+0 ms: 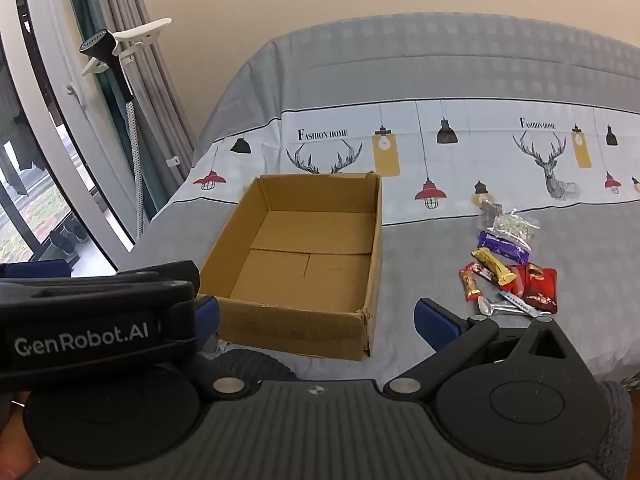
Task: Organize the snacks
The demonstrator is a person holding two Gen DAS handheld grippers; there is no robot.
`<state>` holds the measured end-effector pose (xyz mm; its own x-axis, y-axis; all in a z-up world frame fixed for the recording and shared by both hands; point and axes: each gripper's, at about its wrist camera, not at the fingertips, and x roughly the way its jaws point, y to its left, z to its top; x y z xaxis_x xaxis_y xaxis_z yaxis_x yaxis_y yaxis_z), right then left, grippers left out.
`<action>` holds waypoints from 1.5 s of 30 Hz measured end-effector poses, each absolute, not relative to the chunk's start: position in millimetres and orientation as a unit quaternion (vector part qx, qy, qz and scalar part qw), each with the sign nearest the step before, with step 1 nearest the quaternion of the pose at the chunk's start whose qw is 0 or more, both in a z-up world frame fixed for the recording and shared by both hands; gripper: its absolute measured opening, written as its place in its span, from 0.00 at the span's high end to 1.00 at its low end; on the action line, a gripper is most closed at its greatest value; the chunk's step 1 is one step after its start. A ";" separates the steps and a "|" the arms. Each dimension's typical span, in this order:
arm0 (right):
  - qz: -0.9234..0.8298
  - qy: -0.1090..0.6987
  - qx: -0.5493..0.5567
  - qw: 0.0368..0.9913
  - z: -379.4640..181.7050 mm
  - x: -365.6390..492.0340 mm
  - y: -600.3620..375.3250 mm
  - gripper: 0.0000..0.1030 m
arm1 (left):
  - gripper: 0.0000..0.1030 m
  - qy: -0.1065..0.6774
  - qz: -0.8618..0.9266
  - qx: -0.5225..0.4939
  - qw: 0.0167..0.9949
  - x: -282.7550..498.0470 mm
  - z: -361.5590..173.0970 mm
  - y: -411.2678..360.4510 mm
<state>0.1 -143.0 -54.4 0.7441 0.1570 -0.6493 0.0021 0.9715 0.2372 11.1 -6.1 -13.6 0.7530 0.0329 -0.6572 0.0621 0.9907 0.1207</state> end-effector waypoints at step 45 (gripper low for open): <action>0.055 0.354 0.114 0.927 -64.6 1.9 -143.1 0.00 | 0.00 0.357 -0.010 0.065 0.932 9.0 -17.0 -5.4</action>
